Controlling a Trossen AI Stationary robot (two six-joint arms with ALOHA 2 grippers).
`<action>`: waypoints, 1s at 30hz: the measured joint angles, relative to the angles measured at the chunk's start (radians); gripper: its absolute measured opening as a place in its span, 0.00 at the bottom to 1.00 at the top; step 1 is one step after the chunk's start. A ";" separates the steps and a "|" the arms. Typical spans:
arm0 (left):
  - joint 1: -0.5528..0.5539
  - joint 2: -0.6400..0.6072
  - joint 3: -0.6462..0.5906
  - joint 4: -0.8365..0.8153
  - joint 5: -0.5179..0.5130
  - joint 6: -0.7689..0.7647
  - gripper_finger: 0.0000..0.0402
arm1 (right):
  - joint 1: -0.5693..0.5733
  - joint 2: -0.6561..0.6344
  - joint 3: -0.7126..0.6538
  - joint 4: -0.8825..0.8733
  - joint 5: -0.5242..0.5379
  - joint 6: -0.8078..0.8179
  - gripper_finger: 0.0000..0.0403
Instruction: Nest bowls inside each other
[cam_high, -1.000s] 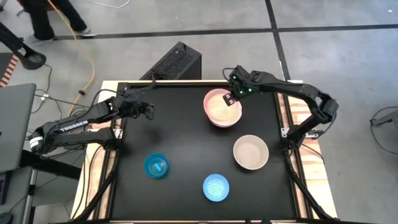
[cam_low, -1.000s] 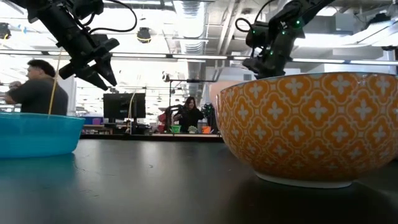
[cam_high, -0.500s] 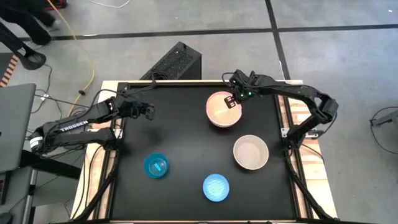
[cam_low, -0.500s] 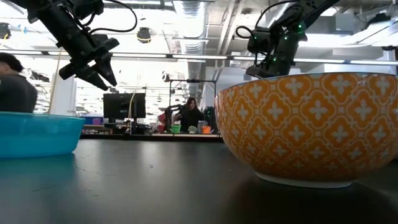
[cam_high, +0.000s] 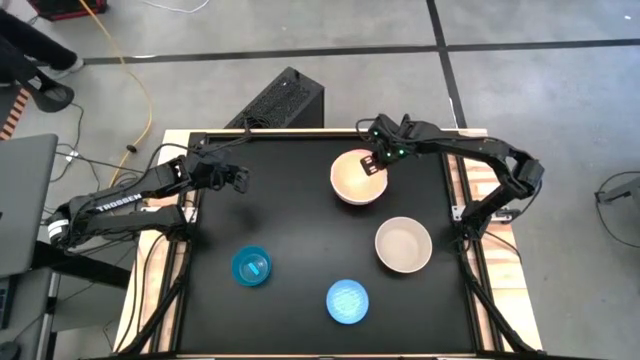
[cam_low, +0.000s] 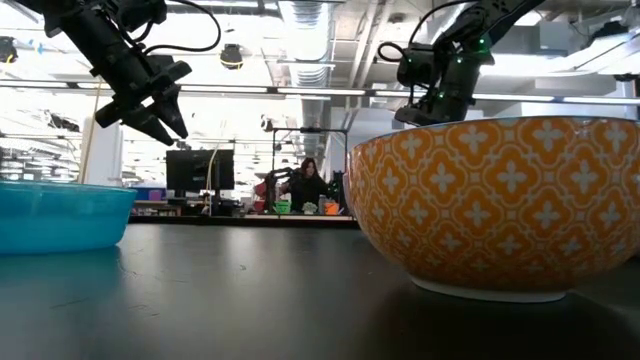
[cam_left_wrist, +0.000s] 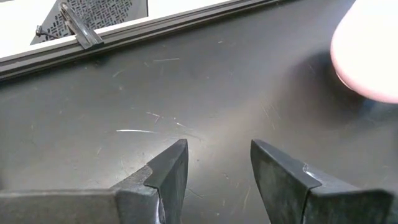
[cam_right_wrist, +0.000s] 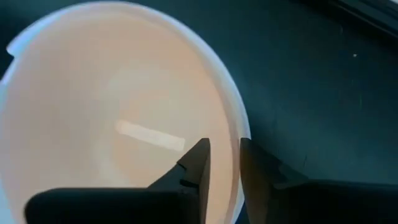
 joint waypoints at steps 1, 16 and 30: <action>0.000 0.000 0.000 0.000 0.000 0.000 0.41 | -0.001 0.000 0.000 -0.002 0.000 0.003 0.25; 0.000 0.000 0.000 0.000 0.001 0.015 0.41 | 0.030 -0.002 0.104 -0.185 0.027 0.073 0.28; 0.000 0.000 0.000 0.000 0.001 0.015 0.41 | 0.165 -0.002 0.132 -0.211 0.205 0.112 0.02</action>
